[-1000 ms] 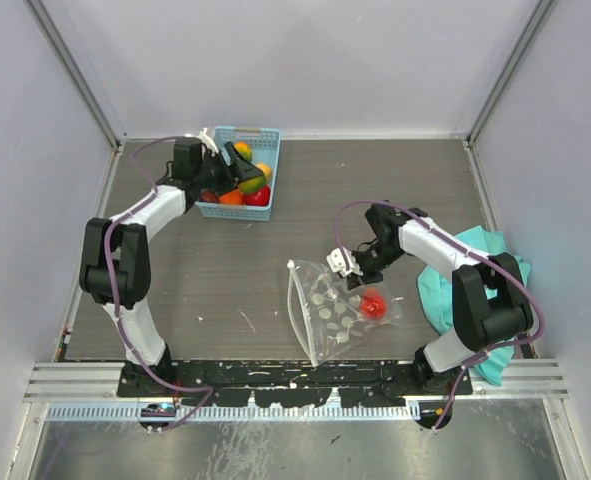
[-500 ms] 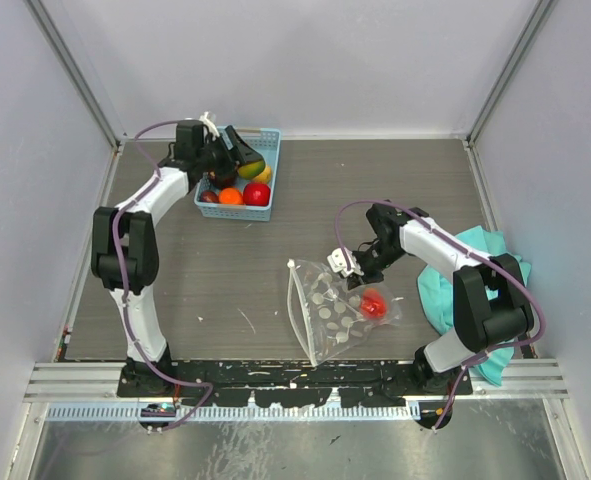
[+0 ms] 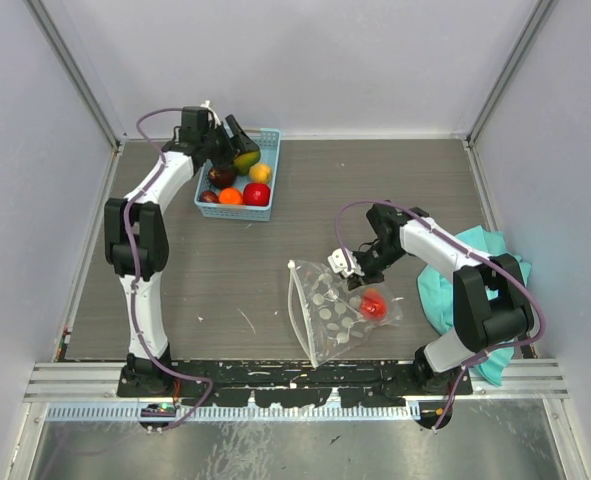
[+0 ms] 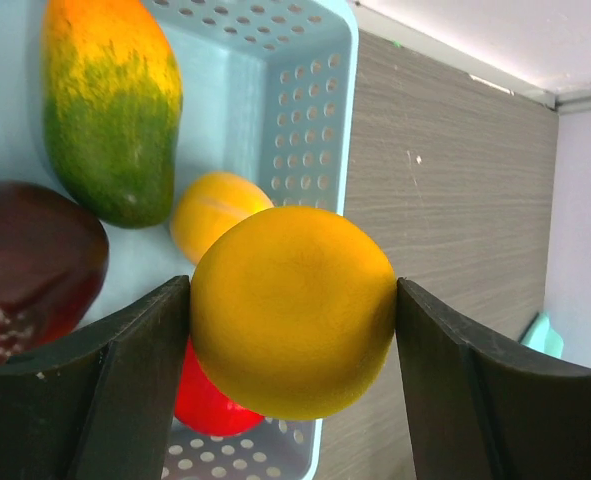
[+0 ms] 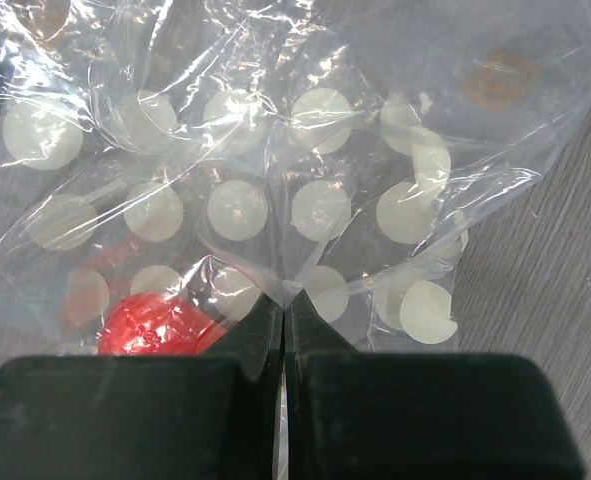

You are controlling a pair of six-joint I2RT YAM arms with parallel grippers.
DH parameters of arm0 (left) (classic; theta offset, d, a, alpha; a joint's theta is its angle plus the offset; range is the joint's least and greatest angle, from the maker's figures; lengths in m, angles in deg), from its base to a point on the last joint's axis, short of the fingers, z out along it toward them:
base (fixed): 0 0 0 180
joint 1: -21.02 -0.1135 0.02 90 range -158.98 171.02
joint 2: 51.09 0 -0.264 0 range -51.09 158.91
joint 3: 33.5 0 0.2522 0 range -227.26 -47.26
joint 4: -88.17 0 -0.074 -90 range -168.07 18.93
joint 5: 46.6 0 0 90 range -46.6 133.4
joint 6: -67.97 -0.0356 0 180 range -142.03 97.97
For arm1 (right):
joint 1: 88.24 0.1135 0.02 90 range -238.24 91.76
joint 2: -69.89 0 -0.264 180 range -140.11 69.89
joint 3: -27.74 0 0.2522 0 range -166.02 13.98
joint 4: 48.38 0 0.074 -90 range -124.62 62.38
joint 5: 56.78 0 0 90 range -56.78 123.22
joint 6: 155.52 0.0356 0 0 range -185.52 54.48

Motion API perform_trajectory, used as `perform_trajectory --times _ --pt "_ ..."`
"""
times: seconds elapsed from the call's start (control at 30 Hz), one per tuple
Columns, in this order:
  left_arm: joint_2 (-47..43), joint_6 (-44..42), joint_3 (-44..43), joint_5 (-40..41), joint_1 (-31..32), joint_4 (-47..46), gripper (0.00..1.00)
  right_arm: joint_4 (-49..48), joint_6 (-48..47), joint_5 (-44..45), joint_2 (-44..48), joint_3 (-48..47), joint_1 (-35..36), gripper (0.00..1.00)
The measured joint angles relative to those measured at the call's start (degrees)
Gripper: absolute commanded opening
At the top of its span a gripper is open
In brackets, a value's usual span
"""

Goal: Open the zip-top bag and remove the fake food
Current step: Place the fake fruit in the bin, then pick up the fake fruit from the zipper food storage bag.

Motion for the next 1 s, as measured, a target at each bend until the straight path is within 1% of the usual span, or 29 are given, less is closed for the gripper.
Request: perform_trajectory --times 0.1,0.13,0.17,0.2,0.23,0.27,0.47,0.6,0.73,0.83,0.93,1.0 --pt "1.88 -0.2 -3.8 1.66 -0.02 2.45 0.2 0.07 -0.07 0.0 0.0 0.0 0.0 0.02" --pt "2.62 -0.26 -5.38 2.38 -0.02 3.32 0.23 0.11 -0.07 -0.02 0.0 0.0 0.0 0.02" --pt "3.15 -0.37 -6.27 2.8 -0.02 3.91 0.31 0.13 -0.07 0.0 0.0 0.0 0.0 0.02" --pt "3.82 -0.44 -7.69 3.43 -0.02 4.76 0.61 0.17 -0.07 0.0 0.0 0.0 0.0 0.02" --pt "4.39 -0.55 -8.72 3.98 -0.02 5.4 0.97 0.2 -0.07 0.0 0.0 0.0 0.0 0.02" --pt "4.87 -0.63 -9.53 4.46 -0.02 6.01 0.98 0.22 -0.09 0.0 0.0 0.0 0.0 0.02" --pt "8.28 -1.64 -15.26 8.02 -0.07 11.06 0.98 0.22 -0.09 0.0 0.0 0.0 0.0 0.02" --pt "8.59 -1.84 -17.22 9.51 -0.11 13.62 0.98 0.22 -0.09 0.0 0.0 0.0 0.0 0.02" --pt "8.07 -2.64 -17.84 10.75 -0.13 13.9 0.98 0.24 -0.09 0.0 0.0 0.0 0.0 0.02" --pt "3.93 -3.21 -11.85 11.37 -0.13 12.33 0.98 0.24 -0.09 0.0 0.0 0.0 0.0 0.03" --pt "-5.29 -3.23 0.72 11.39 0.09 8.46 0.98 0.35 -0.11 -0.17 0.0 0.0 0.0 0.03" --pt "-13.6 -3.08 10.82 11.02 0.33 4.48 0.98 0.44 -0.2 -0.39 0.0 0.0 0.0 0.03"
